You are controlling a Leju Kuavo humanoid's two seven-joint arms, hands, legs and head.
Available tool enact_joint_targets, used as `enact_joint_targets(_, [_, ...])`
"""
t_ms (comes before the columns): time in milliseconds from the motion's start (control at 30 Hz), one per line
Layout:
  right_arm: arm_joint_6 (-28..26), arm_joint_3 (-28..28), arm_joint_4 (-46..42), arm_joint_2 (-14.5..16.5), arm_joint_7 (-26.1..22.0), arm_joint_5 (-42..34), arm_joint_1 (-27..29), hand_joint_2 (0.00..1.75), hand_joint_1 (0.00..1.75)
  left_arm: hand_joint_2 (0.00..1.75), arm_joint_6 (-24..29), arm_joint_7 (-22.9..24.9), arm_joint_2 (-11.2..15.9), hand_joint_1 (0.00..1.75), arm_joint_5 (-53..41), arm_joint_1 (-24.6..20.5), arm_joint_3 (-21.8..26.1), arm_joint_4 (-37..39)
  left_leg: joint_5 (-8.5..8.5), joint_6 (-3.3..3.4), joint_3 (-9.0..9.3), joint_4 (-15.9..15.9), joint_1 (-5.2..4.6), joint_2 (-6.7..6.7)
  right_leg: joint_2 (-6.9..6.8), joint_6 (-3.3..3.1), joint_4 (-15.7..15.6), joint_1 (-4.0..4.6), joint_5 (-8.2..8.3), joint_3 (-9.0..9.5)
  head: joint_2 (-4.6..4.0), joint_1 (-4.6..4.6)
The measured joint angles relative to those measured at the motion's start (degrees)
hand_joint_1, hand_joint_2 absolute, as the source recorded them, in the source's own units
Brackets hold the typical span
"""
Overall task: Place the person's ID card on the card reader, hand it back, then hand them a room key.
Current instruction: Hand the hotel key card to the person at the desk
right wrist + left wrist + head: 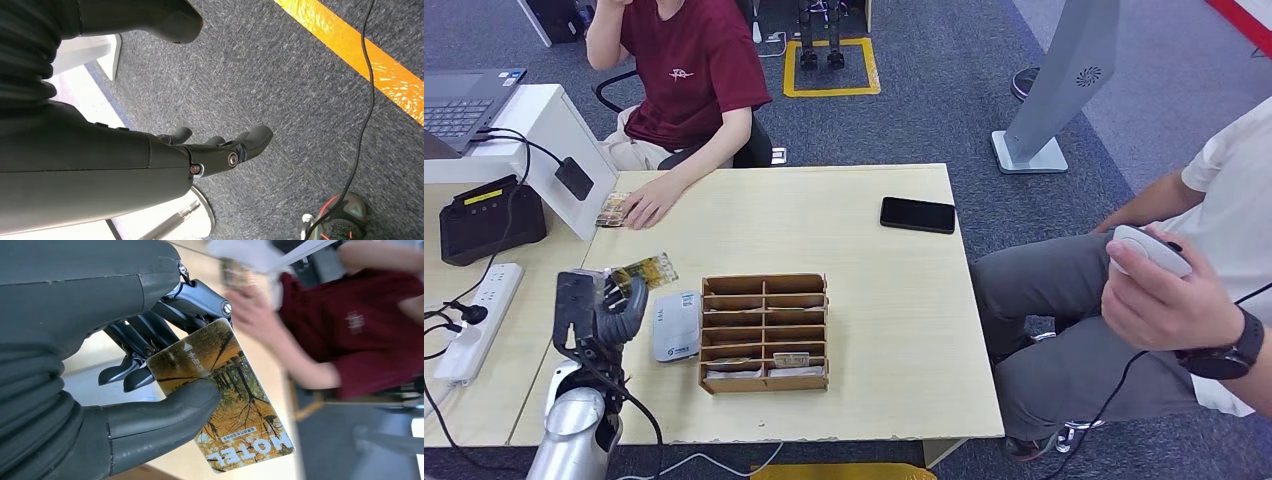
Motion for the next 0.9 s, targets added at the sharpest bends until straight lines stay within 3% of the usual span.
enact_joint_targets(233, [0.0,0.0,0.0,0.0,0.0,0.0,0.0,1.75,0.00,1.75,0.5,-0.1,0.3,1.75,2.2,-1.9,0.0,-1.1,0.03,0.00,-0.01,0.0,0.00,-0.05,-0.05,0.00,0.0,0.00,0.01,0.01,0.00,0.01])
enact_joint_targets(300, [-0.2,0.2,0.0,0.0,0.4,0.0,-0.1,1.75,0.00,1.75,3.6,-0.7,1.6,1.75,3.3,-8.5,0.0,-2.5,0.09,0.01,-0.02,0.0,0.00,-0.08,-0.07,-0.04,0.0,0.01,0.06,0.01,0.00,0.01])
enact_joint_targets(400, [-0.2,0.7,0.0,0.0,1.3,0.0,-0.2,1.75,0.00,1.75,12.8,-1.9,4.5,1.75,-9.5,-18.1,-1.1,-3.2,0.13,0.00,-0.02,0.0,0.00,-0.05,-0.01,-0.09,0.1,0.01,0.11,-0.03,0.00,0.01])
enact_joint_targets(533, [1.0,1.8,0.0,0.0,0.8,0.0,-0.6,1.75,0.00,1.75,19.5,-0.8,6.7,1.75,-33.1,-20.2,-4.0,-0.9,0.13,0.00,-0.04,0.0,0.00,-0.03,0.01,-0.09,0.1,0.00,0.10,-0.04,0.00,0.01])
enact_joint_targets(600, [1.3,2.4,0.0,0.0,0.7,0.0,-0.8,1.75,0.00,1.75,20.9,-0.2,7.8,1.75,-40.2,-21.0,-4.9,0.8,0.13,0.00,-0.03,0.0,0.00,0.01,0.05,-0.09,0.1,0.00,0.11,-0.05,0.00,0.01])
enact_joint_targets(900, [1.4,3.2,0.0,0.0,0.7,0.0,-1.1,1.75,0.00,1.75,21.8,0.0,9.7,1.75,-42.5,-22.1,-5.9,4.5,0.13,0.00,-0.03,0.0,0.00,0.04,0.07,-0.10,0.1,0.00,0.12,-0.05,0.00,0.01])
